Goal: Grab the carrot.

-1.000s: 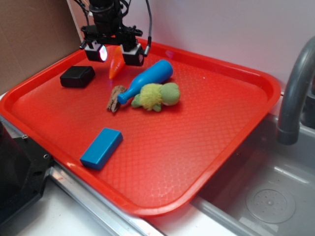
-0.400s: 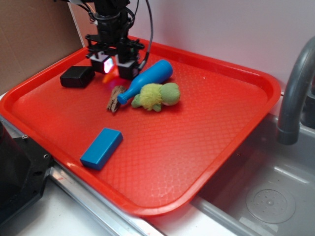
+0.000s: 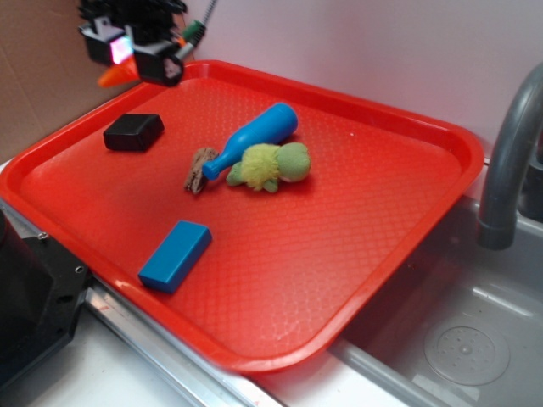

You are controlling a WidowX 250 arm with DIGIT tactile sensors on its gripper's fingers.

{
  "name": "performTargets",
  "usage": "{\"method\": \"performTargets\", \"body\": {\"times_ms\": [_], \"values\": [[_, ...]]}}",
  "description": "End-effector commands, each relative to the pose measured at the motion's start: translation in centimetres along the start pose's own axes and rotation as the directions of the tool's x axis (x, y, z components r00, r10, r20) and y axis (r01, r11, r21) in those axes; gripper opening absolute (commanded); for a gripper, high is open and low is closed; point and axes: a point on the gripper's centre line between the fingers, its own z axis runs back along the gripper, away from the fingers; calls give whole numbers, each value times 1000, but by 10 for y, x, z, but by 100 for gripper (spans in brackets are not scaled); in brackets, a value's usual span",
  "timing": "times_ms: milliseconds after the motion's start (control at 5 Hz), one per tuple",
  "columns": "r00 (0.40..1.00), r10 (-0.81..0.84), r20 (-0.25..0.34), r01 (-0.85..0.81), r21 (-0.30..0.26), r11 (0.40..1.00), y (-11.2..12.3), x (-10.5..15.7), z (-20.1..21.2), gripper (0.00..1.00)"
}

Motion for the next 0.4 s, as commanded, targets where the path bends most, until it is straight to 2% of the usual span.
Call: {"method": "performTargets", "body": {"times_ms": [0,200], "values": [[993,-50,104,57,-61,997,-8,-38,76,0],[992,-45,114,50,-42,998,-4,-13,74,0]]}}
